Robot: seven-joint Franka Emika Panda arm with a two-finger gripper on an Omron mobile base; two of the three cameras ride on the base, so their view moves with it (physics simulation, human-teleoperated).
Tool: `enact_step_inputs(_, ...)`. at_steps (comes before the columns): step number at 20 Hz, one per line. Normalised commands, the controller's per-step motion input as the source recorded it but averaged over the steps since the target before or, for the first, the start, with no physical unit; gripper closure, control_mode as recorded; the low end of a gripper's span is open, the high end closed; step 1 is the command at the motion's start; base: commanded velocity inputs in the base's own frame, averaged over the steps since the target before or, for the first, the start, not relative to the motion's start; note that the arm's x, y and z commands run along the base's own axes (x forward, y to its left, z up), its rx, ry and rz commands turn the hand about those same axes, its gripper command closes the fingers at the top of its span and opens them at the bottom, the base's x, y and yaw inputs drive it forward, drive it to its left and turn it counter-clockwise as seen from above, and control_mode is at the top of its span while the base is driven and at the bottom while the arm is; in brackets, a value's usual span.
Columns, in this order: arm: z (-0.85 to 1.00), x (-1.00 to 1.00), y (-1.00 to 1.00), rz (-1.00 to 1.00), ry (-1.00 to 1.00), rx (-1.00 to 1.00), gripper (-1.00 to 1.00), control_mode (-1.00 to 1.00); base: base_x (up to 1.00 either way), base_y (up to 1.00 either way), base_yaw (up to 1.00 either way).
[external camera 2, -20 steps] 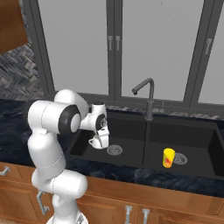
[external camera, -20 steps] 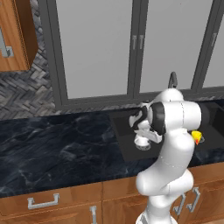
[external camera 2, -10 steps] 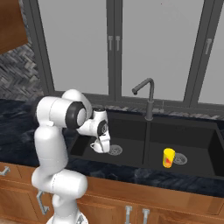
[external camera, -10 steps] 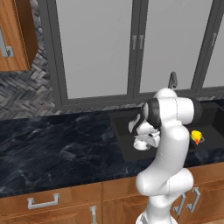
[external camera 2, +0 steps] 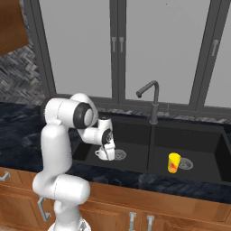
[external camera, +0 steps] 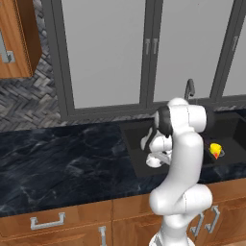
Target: Move any existing items from the left basin to the right basin for drying. Then move the mug from the counter to the left basin of the sink for washing.
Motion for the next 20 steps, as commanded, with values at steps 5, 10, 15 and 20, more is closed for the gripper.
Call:
enact_step_inputs(5, -0.24, 0.26, -0.01, 0.00, 0.00, 0.00, 1.00, -1.00, 0.00, 0.00, 0.00)
enact_step_inputs(10, -0.25, 0.25, -0.02, 0.00, 0.00, 0.00, 1.00, -1.00, 0.00, 0.00, 0.00)
enact_step_inputs(15, -0.23, 0.27, -0.03, 0.00, 0.00, 0.00, 1.00, -1.00, 0.00, 0.00, 0.00)
enact_step_inputs(20, -0.25, 0.29, -0.04, 0.00, 0.00, 0.00, 1.00, -1.00, 0.00, 0.00, 0.00)
